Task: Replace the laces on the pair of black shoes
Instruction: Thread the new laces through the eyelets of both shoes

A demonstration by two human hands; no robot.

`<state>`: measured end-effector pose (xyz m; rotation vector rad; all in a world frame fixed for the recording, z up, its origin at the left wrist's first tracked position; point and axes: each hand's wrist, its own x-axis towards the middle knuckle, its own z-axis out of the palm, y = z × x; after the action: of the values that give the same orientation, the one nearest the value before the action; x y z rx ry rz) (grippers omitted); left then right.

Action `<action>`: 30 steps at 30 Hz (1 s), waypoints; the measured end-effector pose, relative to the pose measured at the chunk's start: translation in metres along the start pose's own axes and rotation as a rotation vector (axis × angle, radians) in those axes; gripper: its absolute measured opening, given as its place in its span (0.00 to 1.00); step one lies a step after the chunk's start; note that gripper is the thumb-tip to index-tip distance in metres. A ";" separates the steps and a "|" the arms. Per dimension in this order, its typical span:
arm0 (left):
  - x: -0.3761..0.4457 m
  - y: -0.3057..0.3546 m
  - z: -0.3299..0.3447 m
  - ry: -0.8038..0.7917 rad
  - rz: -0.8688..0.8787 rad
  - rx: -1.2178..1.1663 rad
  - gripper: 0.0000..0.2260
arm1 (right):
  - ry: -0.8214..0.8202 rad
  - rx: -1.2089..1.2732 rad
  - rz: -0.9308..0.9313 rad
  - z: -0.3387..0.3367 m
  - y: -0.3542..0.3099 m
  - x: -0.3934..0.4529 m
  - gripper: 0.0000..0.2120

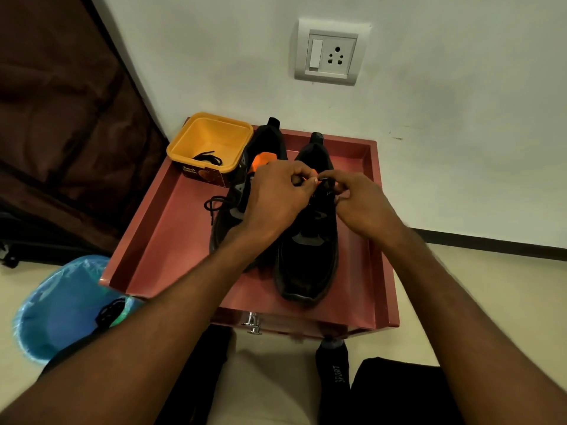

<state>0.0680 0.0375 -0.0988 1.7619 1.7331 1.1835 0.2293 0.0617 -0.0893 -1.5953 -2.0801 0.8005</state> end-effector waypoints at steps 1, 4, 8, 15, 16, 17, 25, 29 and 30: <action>0.000 0.000 0.000 -0.004 0.015 0.036 0.03 | -0.007 0.001 -0.013 0.001 0.001 -0.001 0.29; 0.000 -0.001 0.001 -0.008 0.037 0.095 0.03 | 0.052 0.027 0.017 0.002 0.006 0.003 0.27; 0.001 -0.002 0.008 -0.031 0.012 0.200 0.04 | 0.086 0.109 0.081 0.003 0.015 0.006 0.25; 0.003 0.010 0.016 -0.033 -0.029 0.369 0.06 | 0.084 0.188 0.099 0.008 0.018 0.007 0.23; 0.004 0.009 0.015 -0.047 -0.045 0.329 0.05 | 0.083 0.188 0.098 0.008 0.018 0.008 0.23; 0.007 0.006 0.014 -0.073 -0.061 0.282 0.05 | 0.083 0.188 0.097 0.008 0.018 0.008 0.23; 0.013 -0.014 0.006 -0.209 -0.119 0.052 0.05 | 0.064 0.227 0.072 0.008 0.018 0.007 0.22; 0.009 -0.004 0.012 -0.091 -0.191 0.188 0.02 | 0.074 0.211 0.054 0.010 0.015 0.005 0.23; 0.008 -0.002 0.014 -0.051 -0.210 0.219 0.02 | 0.071 0.199 0.054 0.010 0.015 0.005 0.23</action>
<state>0.0764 0.0491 -0.1061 1.6609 2.0241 0.8820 0.2324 0.0669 -0.1070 -1.5540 -1.8525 0.9247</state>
